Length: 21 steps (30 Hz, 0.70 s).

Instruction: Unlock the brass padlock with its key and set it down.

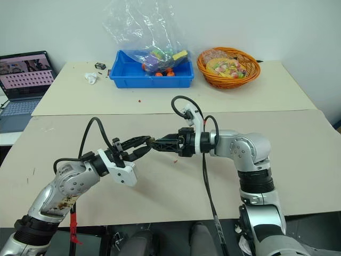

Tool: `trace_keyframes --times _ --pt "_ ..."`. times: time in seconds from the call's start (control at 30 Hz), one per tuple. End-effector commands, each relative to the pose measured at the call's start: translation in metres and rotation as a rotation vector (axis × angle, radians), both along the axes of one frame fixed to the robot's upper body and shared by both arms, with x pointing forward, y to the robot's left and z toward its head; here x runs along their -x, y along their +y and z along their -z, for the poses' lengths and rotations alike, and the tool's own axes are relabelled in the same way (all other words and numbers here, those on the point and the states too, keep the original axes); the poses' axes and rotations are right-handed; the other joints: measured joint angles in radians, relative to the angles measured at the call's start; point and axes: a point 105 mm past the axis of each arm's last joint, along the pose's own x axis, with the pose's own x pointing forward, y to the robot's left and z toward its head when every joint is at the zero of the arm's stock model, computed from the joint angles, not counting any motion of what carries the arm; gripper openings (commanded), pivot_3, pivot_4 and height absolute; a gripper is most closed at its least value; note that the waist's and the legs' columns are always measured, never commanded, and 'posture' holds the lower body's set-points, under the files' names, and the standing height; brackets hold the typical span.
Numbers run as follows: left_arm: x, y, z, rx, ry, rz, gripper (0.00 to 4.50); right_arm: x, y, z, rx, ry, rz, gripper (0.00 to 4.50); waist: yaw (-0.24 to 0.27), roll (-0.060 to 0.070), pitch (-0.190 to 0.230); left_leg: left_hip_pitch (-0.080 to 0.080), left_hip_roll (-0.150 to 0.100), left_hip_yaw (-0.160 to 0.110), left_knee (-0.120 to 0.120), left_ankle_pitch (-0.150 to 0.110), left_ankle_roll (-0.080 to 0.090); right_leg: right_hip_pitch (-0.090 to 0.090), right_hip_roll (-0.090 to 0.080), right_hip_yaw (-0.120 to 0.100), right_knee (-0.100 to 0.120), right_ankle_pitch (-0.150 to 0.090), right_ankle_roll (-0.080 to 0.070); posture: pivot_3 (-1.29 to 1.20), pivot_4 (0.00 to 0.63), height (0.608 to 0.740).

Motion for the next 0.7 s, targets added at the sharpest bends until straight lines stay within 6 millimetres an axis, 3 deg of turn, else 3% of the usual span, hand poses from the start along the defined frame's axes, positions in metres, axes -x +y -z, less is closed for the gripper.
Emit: trace_keyframes --times 0.03,0.4,0.5,0.7 --pt "0.0037 -0.0045 -0.0134 0.02 -0.044 0.026 0.79 0.0003 0.0073 -0.0114 -0.019 -0.054 -0.016 3.57 0.0 0.0 0.0 0.0 0.0 0.0 0.0 0.0 0.0 0.0 0.0 0.0 0.0 0.0 0.0 0.0 0.15 0.728" --pt "0.0045 -0.0048 -0.0127 0.023 -0.043 0.027 0.79 -0.0038 0.0118 -0.0155 -0.03 -0.05 -0.017 3.57 0.0 0.0 0.0 0.0 0.0 0.0 0.0 0.0 0.0 0.0 0.0 0.0 0.0 0.0 0.0 0.0 0.15 0.728" --pt "0.0044 -0.0046 -0.0123 0.023 -0.042 0.025 0.79 -0.0037 0.013 -0.016 -0.031 -0.05 -0.02 2.85 0.0 0.0 0.0 0.0 0.0 0.0 0.0 0.0 0.0 0.0 0.0 0.0 0.0 0.0 0.0 0.0 0.15 0.728" --pt "0.0046 -0.0044 -0.0127 0.021 -0.045 0.026 0.79 -0.0023 0.0161 -0.0158 -0.034 -0.048 -0.027 0.82 0.0 0.0 0.0 0.0 0.0 0.0 0.0 0.0 0.0 0.0 0.0 0.0 0.0 0.0 0.0 0.0 0.15 0.728"
